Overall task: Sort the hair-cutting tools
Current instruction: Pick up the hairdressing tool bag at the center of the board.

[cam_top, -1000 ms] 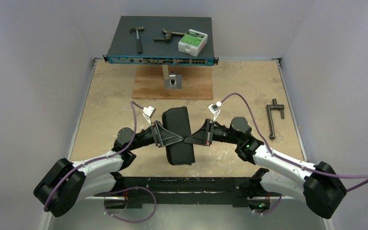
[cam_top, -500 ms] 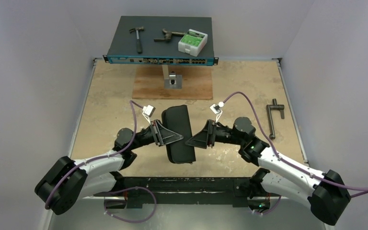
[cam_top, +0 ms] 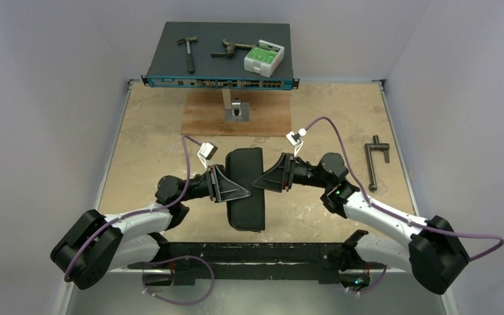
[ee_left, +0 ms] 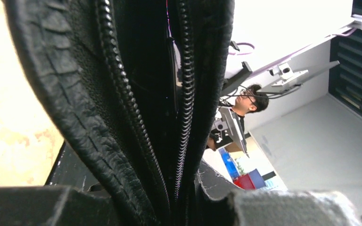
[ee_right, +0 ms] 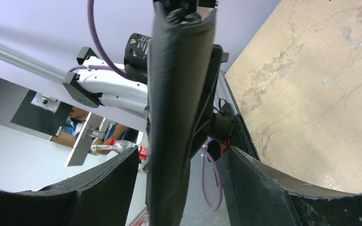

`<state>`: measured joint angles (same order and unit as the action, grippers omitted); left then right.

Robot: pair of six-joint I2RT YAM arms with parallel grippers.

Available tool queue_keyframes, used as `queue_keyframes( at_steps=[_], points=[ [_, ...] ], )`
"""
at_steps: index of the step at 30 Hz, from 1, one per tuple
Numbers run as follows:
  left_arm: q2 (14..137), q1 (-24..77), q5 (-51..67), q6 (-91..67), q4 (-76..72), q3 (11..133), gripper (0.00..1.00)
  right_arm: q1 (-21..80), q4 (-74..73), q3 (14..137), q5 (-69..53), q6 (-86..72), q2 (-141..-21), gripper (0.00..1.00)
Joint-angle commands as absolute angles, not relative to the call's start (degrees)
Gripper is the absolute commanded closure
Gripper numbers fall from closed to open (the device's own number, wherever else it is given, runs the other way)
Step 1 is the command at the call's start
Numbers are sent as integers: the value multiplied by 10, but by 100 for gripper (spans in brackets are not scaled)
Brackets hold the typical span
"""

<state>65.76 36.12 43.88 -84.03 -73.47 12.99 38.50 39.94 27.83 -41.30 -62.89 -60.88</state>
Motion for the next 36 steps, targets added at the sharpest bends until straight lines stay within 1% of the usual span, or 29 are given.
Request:
queue_keyframes(
  at_steps=[1, 3, 7, 8, 9, 11, 13, 15, 18, 20, 23, 27, 32, 33, 36],
  points=[
    [642, 369, 466, -851, -816, 169, 100, 384, 485, 310, -444, -642, -645, 33],
    [647, 373, 470, -849, -815, 174, 100, 383, 518, 311, -451, -659, -659, 38],
    [674, 377, 475, -851, -815, 183, 100, 384, 527, 329, -453, -670, -667, 56],
    [683, 377, 476, -852, -814, 186, 97, 384, 525, 332, -453, -671, -666, 61],
    [692, 377, 477, -851, -814, 188, 88, 385, 521, 334, -452, -671, -666, 66],
    [705, 378, 478, -850, -812, 193, 75, 384, 512, 334, -447, -673, -660, 74],
    [713, 380, 477, -847, -802, 195, 64, 386, 495, 333, -440, -672, -652, 85],
    [716, 382, 474, -841, -796, 194, 53, 387, 479, 331, -431, -669, -645, 99],
    [707, 384, 466, -825, -777, 189, 35, 387, 418, 333, -395, -651, -620, 100],
    [690, 386, 460, -808, -751, 183, 30, 386, 370, 332, -366, -643, -603, 100],
    [657, 390, 454, -773, -686, 179, 28, 386, 340, 325, -329, -657, -585, 100],
    [609, 408, 447, -718, -590, 176, 27, 387, 294, 319, -263, -681, -567, 100],
    [555, 440, 424, -648, -459, 179, 31, 386, 254, 315, -206, -704, -544, 100],
    [549, 444, 417, -641, -446, 179, 33, 386, 253, 316, -203, -704, -543, 100],
    [539, 448, 411, -632, -431, 179, 53, 387, 244, 318, -195, -703, -538, 100]
  ],
)
